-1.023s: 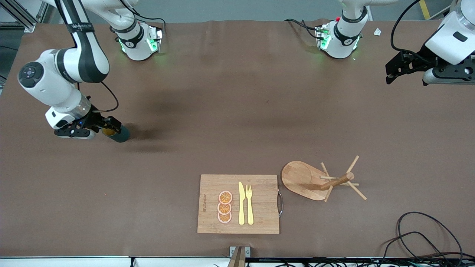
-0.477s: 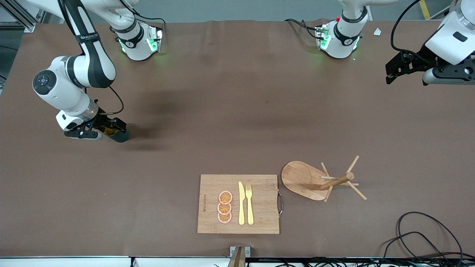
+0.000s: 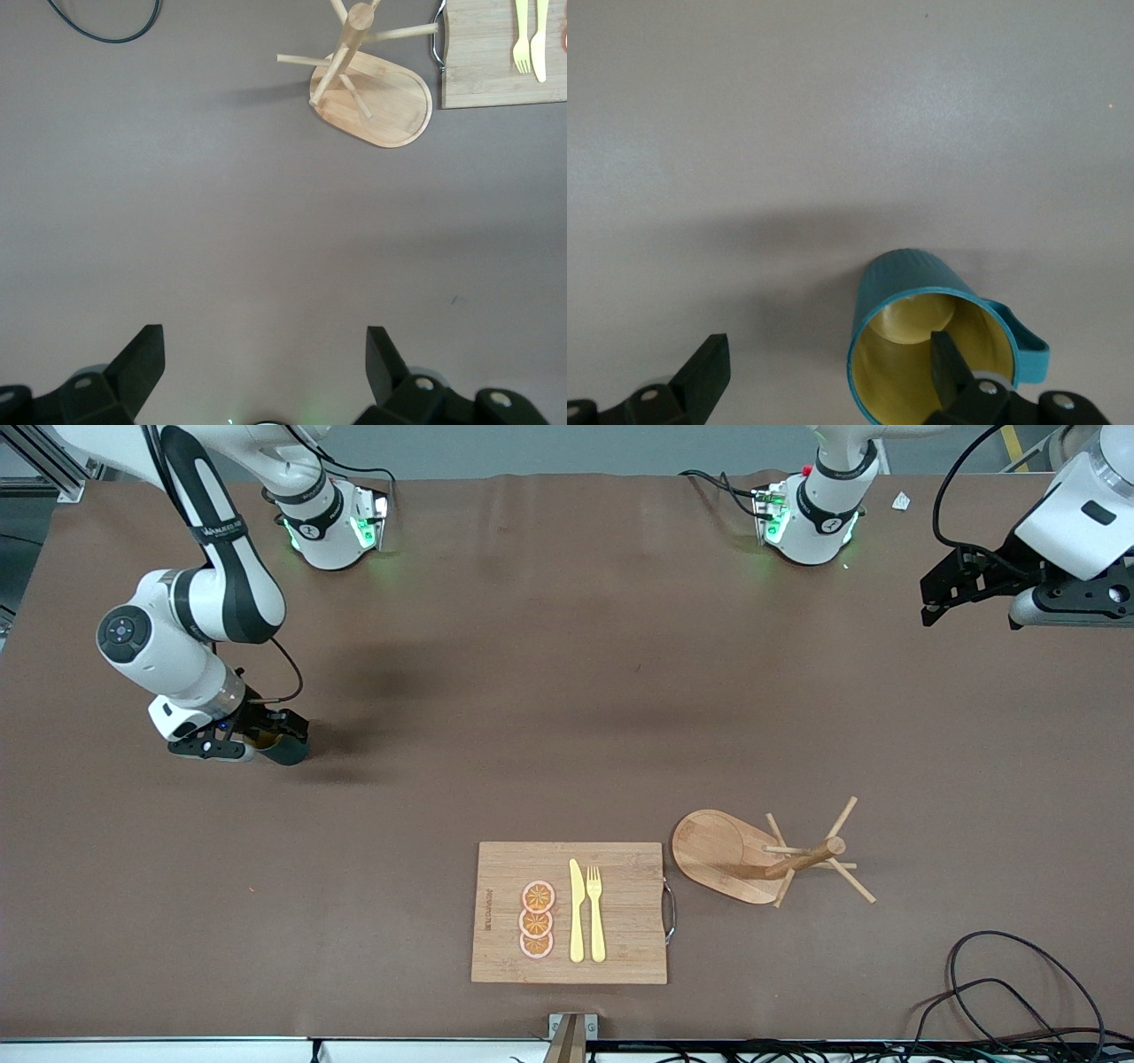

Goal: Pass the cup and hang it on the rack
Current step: 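Close the right gripper on the teal mug rim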

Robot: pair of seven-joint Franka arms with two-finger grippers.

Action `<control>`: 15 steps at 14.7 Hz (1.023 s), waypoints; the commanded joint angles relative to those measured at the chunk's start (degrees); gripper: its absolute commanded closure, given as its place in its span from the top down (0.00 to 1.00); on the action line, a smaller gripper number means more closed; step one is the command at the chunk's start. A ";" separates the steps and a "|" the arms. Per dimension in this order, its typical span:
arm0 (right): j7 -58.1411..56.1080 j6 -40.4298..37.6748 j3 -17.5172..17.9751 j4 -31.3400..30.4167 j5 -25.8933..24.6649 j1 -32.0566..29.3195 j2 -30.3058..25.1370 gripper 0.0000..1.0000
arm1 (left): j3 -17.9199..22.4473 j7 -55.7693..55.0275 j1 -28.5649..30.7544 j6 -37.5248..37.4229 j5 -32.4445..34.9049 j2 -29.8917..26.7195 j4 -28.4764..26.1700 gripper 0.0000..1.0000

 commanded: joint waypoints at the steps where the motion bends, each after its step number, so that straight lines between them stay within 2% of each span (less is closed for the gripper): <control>1: 0.32 1.28 0.31 -2.46 0.84 -0.46 -1.03 1.00 | -0.32 0.09 0.44 -0.52 0.25 0.50 1.26 1.00; 11: 0.41 5.76 0.31 -3.79 0.84 -0.46 1.95 0.97 | -0.32 0.36 0.44 -0.52 0.16 0.50 1.26 1.00; 13: 0.41 5.76 0.40 -3.79 0.84 -0.46 2.13 0.88 | -0.32 0.36 0.44 -0.52 0.16 0.50 1.26 1.00; 14: 0.41 5.76 0.31 -3.79 0.84 -0.46 2.13 0.80 | -0.32 0.27 0.44 -0.52 0.16 0.50 1.26 1.00; 15: 0.41 5.76 0.40 -3.79 0.75 -0.28 1.96 0.66 | -0.32 0.27 0.44 -0.60 0.16 0.41 1.26 1.00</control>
